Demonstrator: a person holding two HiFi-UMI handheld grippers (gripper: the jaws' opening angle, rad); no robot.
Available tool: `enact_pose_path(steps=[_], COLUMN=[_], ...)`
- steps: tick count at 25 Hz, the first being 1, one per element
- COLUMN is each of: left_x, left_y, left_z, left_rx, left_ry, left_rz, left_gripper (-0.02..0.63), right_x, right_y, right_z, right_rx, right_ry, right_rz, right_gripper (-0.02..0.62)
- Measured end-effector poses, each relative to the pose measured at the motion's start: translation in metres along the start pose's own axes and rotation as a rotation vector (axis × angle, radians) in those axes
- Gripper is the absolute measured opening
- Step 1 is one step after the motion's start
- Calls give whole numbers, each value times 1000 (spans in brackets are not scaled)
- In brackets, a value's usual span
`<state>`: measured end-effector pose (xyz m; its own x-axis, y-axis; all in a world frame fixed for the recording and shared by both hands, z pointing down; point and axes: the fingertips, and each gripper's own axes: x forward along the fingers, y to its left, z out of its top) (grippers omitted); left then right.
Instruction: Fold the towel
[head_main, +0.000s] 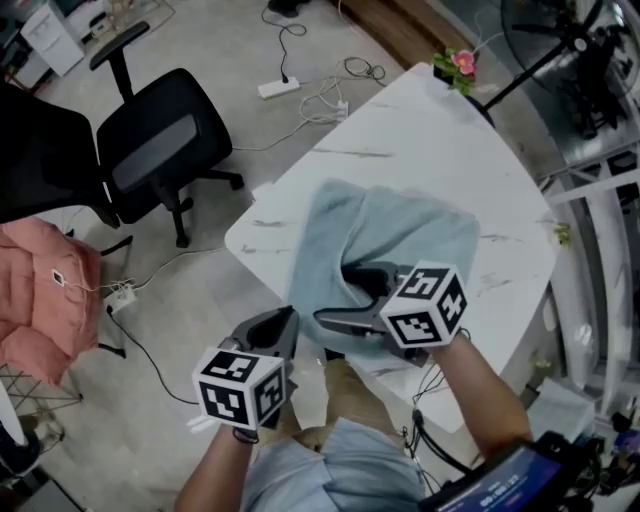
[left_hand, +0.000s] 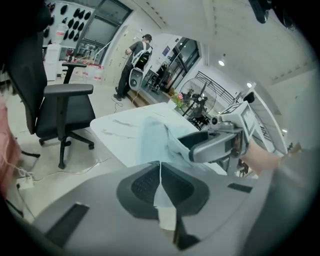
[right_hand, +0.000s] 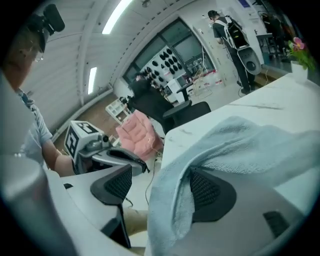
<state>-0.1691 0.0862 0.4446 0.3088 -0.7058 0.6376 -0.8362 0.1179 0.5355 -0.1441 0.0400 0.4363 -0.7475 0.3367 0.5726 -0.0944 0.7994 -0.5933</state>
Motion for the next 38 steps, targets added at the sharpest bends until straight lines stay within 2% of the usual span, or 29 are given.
enact_pose_path(steps=[3,5,8,11,15,18,21,24,25,29,31,33,35,38], left_x=[5,9,15,22,44,65,79,87,89,90,86,78,72,68], left_y=[-22,-34,-46,-54,-70,-71,-59,-50,-48,-37,-36,-36,-37,-37], left_z=[-1,-4,-8,-6,1,0,-4,-11,-14,-18,-18,-21,-24,-27], left_rx=[-15,-24,-45,-112,-210,-256,-323,-368,-372,-351,-345,-342,-341,-348], left_ry=[-34,-50,-68,-104,-125,-104,-78,-53,-43,-13,-9,-6,-3,-1], left_rz=[15,40,82,106,82,79,92,98,108,151,145,146,148,146], left_gripper=[15,40,125,183,220,235,235,228,206,36,26,26,26,26], right_x=[-26,-41,-74,-111,-158,-185,-209,-226,-228,-222,-211,-190,-163,-124], right_y=[5,6,2,-8,-12,-25,-47,-62,-64,-75,-92,-115,-138,-154], right_z=[12,16,34,49,65,69,70,79,82,98,109,112,106,93], right_rx=[48,4,-70,-117,-140,-198,-295,-394,-435,-606,-653,-656,-627,-564], right_ry=[-81,-90,-152,-221,-306,-333,-299,-236,-204,-47,9,65,129,193], right_rz=[93,127,158,141,105,-5,-144,-189,-182,-102,-74,-48,3,122], right_gripper=[374,358,325,274,237,212,210,214,224,225,215,193,193,193])
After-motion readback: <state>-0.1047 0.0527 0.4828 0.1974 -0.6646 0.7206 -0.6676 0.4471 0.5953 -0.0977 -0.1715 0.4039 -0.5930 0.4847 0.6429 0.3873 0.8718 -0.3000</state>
